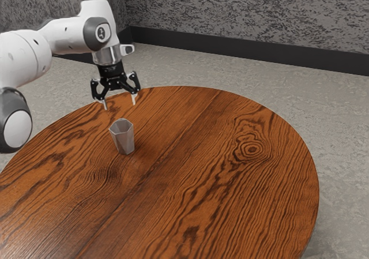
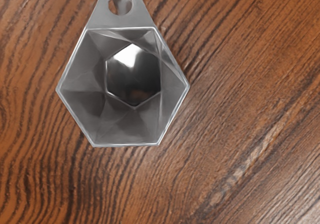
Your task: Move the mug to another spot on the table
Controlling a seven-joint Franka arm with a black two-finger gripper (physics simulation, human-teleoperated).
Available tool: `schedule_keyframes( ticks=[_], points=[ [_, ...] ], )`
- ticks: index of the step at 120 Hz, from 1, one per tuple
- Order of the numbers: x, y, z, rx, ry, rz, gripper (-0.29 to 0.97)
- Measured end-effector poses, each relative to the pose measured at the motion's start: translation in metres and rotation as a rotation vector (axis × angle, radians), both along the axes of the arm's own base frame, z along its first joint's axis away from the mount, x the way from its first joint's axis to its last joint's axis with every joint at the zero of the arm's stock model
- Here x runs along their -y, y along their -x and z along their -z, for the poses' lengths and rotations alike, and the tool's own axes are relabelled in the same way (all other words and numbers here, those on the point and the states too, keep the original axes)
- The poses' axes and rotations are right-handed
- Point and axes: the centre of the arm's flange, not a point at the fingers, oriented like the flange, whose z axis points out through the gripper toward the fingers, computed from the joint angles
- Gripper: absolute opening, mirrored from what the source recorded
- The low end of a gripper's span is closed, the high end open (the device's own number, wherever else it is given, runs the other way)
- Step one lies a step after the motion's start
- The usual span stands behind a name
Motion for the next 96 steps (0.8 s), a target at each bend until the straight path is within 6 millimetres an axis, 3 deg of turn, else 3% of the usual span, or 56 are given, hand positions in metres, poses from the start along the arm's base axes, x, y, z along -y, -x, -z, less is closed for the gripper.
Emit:
schedule_keyframes(
  ticks=[13,50,83,96],
  points=[
    [0.001,-0.005,0.018,-0.018,0.002,0.001,0.68],
    [-0.014,-0.010,0.043,-0.029,0.001,-0.010,0.67],
    [-0.021,-0.017,0.064,-0.025,-0.001,-0.002,0.66],
    [-0.029,-0.023,0.063,0.000,-0.008,0.005,0.66]
  ],
)
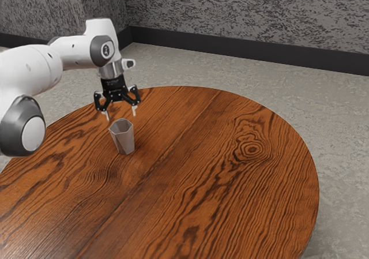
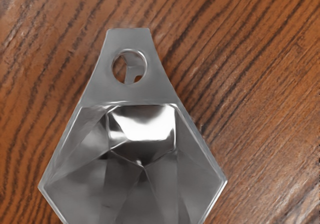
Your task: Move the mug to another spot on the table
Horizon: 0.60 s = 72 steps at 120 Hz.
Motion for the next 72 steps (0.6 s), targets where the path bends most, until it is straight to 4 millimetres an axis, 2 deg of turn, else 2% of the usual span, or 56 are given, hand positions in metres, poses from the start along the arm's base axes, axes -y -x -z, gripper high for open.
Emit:
schedule_keyframes(
  ticks=[11,31,72],
  points=[
    [-0.009,-0.009,0.005,0.019,-0.006,0.008,0.66],
    [-0.032,-0.020,0.033,0.026,0.011,0.011,0.67],
    [-0.045,-0.029,0.055,0.040,0.009,0.045,0.67]
  ],
)
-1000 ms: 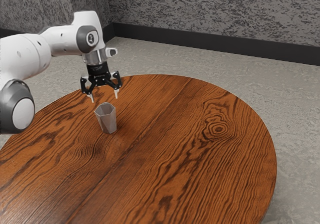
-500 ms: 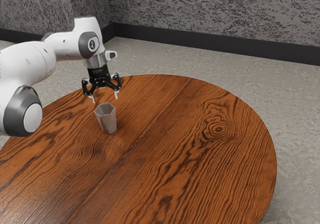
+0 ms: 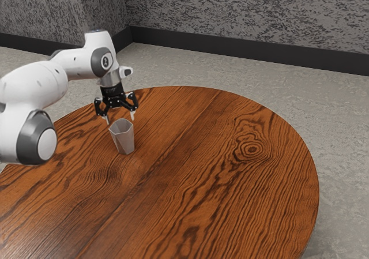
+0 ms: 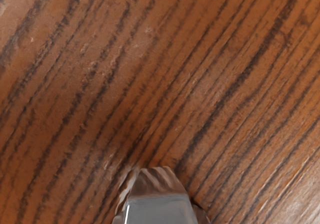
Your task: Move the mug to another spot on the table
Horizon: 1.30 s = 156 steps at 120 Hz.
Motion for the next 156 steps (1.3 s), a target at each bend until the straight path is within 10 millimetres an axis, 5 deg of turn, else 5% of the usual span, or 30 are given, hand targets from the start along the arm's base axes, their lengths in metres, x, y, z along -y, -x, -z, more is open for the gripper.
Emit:
schedule_keyframes(
  ticks=[46,86,156],
  points=[
    [-0.008,-0.005,0.026,0.021,-0.007,0.016,0.67],
    [-0.006,-0.006,0.030,0.031,0.002,0.019,0.62],
    [-0.003,0.000,0.035,-0.024,0.026,-0.058,0.23]
  ],
)
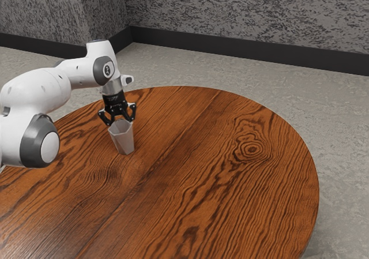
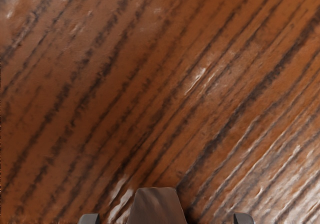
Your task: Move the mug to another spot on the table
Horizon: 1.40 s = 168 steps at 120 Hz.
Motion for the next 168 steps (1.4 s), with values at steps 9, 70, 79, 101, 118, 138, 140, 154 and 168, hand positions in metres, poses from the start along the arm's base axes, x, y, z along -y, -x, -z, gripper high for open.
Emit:
schedule_keyframes(
  ticks=[9,70,79,101,118,138,140,154,168],
  points=[
    [0.000,0.001,0.000,-0.007,-0.002,-0.010,0.19],
    [0.009,0.010,-0.030,-0.067,0.032,-0.038,-0.04],
    [0.016,0.011,-0.034,-0.078,0.050,-0.033,-0.06],
    [0.025,0.016,-0.043,-0.104,0.084,-0.028,-0.09],
    [0.031,0.026,-0.034,-0.154,0.111,-0.029,-0.10],
    [0.038,0.042,-0.021,-0.216,0.141,-0.033,-0.11],
    [0.040,0.043,-0.021,-0.219,0.143,-0.033,-0.11],
    [0.063,0.057,-0.014,-0.253,0.157,-0.017,-0.10],
    [0.082,0.067,-0.004,-0.266,0.167,-0.010,-0.09]
  ],
)
